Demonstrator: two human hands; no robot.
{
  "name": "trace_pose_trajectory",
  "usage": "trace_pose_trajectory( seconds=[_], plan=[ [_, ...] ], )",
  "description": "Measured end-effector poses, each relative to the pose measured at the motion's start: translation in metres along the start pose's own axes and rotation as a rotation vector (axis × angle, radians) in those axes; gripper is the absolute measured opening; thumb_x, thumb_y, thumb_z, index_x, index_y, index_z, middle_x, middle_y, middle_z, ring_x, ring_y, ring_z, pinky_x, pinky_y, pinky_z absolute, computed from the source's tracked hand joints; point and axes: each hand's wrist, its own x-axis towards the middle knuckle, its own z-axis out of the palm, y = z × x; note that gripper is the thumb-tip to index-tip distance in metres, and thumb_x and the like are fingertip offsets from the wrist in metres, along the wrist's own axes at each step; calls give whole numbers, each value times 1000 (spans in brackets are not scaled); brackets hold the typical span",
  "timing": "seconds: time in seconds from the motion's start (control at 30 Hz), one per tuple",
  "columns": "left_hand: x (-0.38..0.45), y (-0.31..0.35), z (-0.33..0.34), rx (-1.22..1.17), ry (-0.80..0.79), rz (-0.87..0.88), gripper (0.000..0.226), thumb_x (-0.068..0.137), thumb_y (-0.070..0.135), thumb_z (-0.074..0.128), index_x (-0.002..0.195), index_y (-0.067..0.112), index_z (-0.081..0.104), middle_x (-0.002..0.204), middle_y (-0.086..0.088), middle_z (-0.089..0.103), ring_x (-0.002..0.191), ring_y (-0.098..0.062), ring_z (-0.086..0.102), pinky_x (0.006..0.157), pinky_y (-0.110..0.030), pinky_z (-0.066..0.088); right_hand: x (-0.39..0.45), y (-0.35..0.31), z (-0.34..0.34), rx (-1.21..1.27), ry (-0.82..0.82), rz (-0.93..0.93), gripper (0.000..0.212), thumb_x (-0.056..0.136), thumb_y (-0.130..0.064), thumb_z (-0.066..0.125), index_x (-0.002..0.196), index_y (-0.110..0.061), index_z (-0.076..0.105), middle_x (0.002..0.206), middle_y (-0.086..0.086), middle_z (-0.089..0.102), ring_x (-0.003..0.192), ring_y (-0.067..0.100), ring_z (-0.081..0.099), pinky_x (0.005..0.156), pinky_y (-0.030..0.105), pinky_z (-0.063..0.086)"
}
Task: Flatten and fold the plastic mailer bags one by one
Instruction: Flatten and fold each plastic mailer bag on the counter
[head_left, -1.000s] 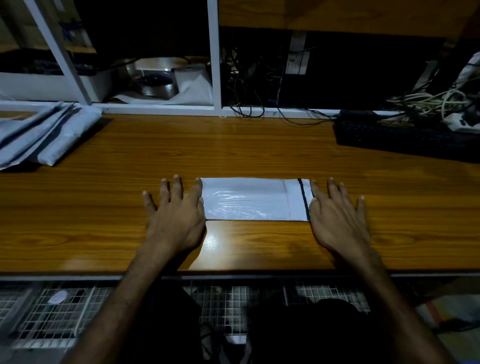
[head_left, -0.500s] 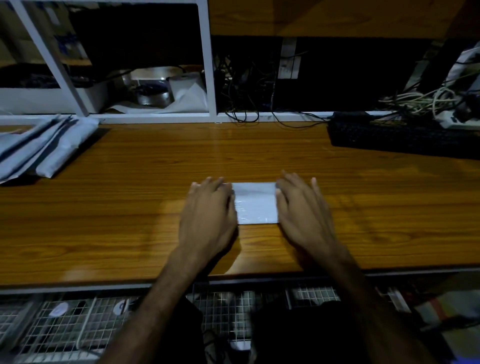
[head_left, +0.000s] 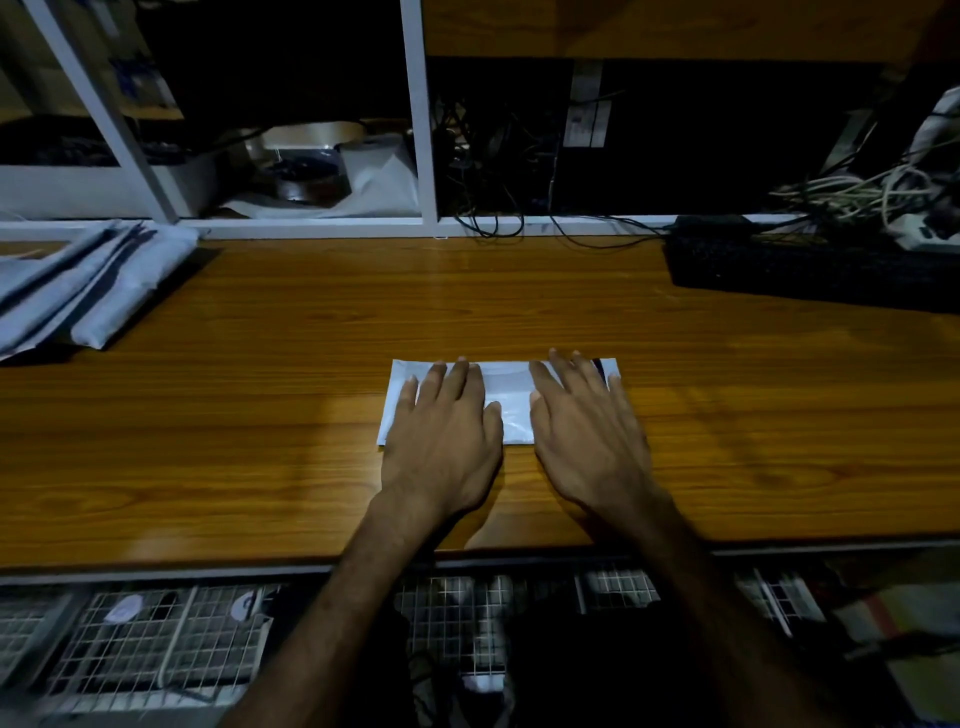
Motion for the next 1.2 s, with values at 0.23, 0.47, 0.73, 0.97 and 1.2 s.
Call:
trace_pose_trajectory(
  seconds=[0.23,0.47,0.73,0.97,1.2],
  plan=[
    [-2,-24,-7,13,-49,-70,64,108,42,8,164,14,17,173,-6,16,159,-28,12,127,-57,12,-3,21,-3,62,-21,68,54,111,-39,18,163,-23,24,172,-1,18,159,22,12,127,51,8],
    [-7,-42,-12,25,-89,-165,59,110,43,11,165,21,12,173,-9,9,160,-31,3,126,-62,4,-6,34,-5,73,-19,108,55,111,-39,19,163,-22,23,172,1,18,159,22,13,128,51,8],
    [-17,-62,-16,26,-106,-206,58,110,43,13,164,25,10,174,-10,5,160,-34,1,124,-66,3,-10,43,-8,74,-25,114,55,111,-36,20,164,-22,21,172,1,17,159,22,12,128,50,6],
    [-21,-67,-20,16,-108,-205,58,110,42,13,165,24,8,174,-9,4,160,-34,0,123,-67,3,-14,52,-11,72,-19,134,54,112,-36,20,164,-24,22,172,0,16,159,21,11,127,49,5],
    [-20,-68,-23,16,-124,-201,58,110,42,14,165,24,8,174,-7,4,160,-33,0,123,-67,4,-19,63,-13,70,-1,145,52,111,-33,24,162,-25,27,172,2,18,159,23,13,128,51,9]
  ],
)
